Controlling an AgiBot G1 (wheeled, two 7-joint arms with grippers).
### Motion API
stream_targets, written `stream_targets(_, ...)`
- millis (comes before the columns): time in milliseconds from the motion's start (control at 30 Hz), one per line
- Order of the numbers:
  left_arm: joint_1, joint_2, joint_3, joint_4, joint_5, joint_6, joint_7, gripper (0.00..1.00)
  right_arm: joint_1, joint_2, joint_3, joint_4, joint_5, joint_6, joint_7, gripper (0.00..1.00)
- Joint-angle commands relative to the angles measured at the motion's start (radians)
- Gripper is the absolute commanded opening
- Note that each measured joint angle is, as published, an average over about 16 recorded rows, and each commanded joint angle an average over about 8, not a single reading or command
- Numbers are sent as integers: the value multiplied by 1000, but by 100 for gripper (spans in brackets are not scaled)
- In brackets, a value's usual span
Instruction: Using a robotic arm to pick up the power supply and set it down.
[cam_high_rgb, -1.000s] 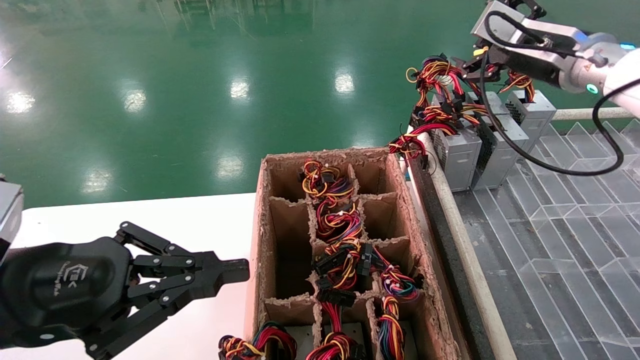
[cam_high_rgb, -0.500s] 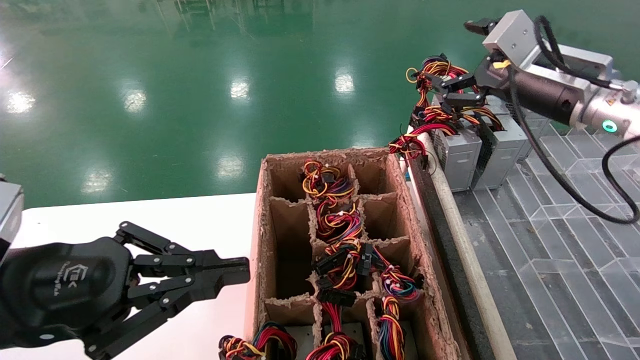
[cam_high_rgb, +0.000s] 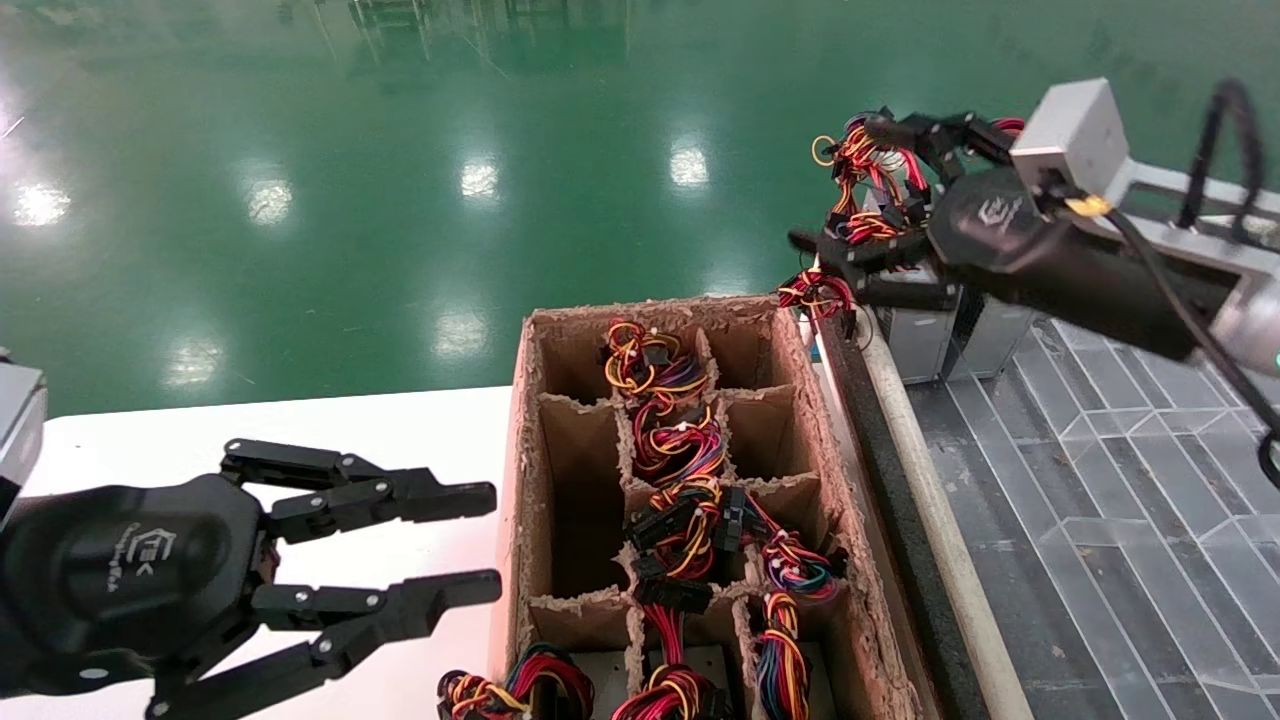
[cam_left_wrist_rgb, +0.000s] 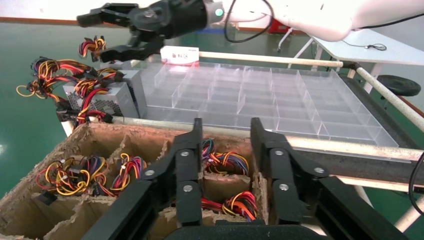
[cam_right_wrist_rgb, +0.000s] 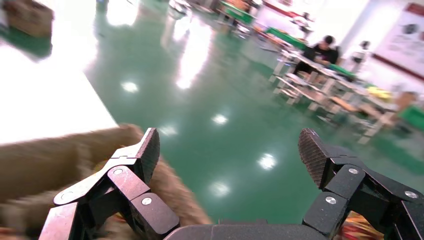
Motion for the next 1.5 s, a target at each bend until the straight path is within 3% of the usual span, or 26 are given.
stream_targets(33,0,0,0,0,0,0,0,100,-30,19,4,41,27,-31,38,100)
stream_targets(767,0,0,0,0,0,0,0,100,-330,208,45,461,304,-351,420,100)
stream_targets(1500,0,0,0,0,0,0,0,100,-321,203,45,446,295,-340,409,100)
